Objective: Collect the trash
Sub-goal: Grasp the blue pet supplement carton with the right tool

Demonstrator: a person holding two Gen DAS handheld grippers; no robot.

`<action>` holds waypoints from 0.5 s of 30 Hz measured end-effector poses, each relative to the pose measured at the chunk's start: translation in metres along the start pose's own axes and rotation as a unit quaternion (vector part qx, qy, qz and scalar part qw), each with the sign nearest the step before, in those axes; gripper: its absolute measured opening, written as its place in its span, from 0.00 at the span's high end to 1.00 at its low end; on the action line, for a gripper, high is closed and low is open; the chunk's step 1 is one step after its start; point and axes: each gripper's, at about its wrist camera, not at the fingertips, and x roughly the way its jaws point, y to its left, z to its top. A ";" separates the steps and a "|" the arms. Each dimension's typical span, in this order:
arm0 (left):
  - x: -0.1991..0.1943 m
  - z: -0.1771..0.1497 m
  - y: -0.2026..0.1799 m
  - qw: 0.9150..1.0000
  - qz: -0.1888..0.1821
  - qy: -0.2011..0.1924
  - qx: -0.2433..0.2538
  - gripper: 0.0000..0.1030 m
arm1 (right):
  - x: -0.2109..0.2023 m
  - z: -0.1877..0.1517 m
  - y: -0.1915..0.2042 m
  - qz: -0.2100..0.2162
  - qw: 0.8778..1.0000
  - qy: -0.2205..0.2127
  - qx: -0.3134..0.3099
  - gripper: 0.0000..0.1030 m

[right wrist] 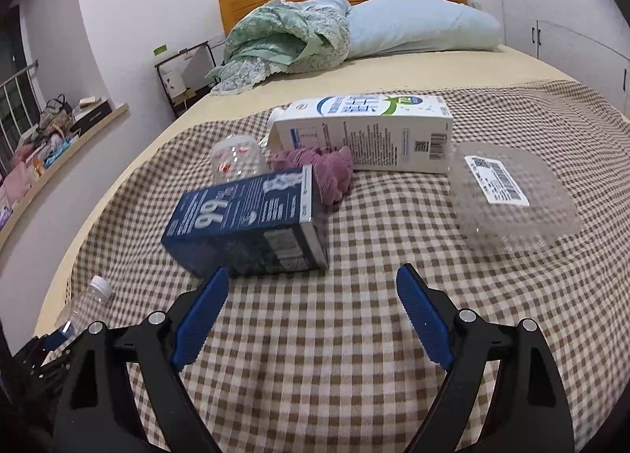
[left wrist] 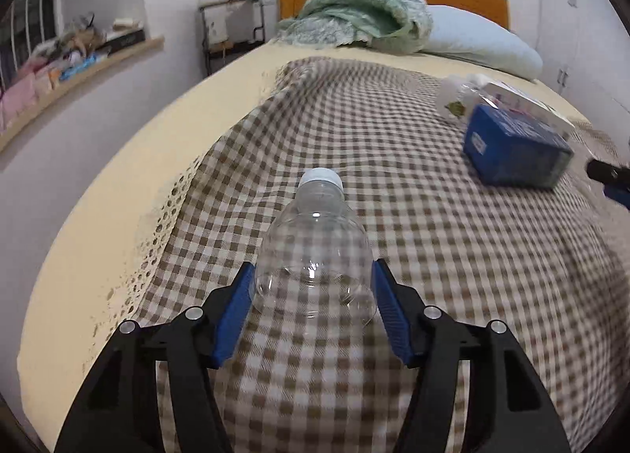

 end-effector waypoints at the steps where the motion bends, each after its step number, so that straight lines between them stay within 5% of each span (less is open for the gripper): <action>1: -0.001 0.000 -0.002 1.000 -0.001 0.007 0.003 0.44 | -0.001 -0.002 0.001 -0.001 1.000 0.002 -0.003 0.19; 5: -0.006 0.009 -0.016 0.999 0.011 0.041 0.015 0.45 | -0.004 -0.004 0.002 -0.002 1.000 0.002 -0.010 0.19; 10: -0.021 0.056 0.000 0.984 -0.046 0.012 -0.170 0.45 | -0.005 -0.009 0.000 -0.003 1.000 0.008 -0.018 0.19; 12: -0.022 0.067 -0.012 0.985 -0.026 -0.005 -0.168 0.45 | -0.007 -0.011 0.000 0.000 1.000 0.013 -0.020 0.19; 15: -0.015 0.062 -0.026 0.984 -0.043 -0.012 -0.171 0.45 | -0.012 -0.015 0.006 -0.009 0.999 0.011 -0.051 0.19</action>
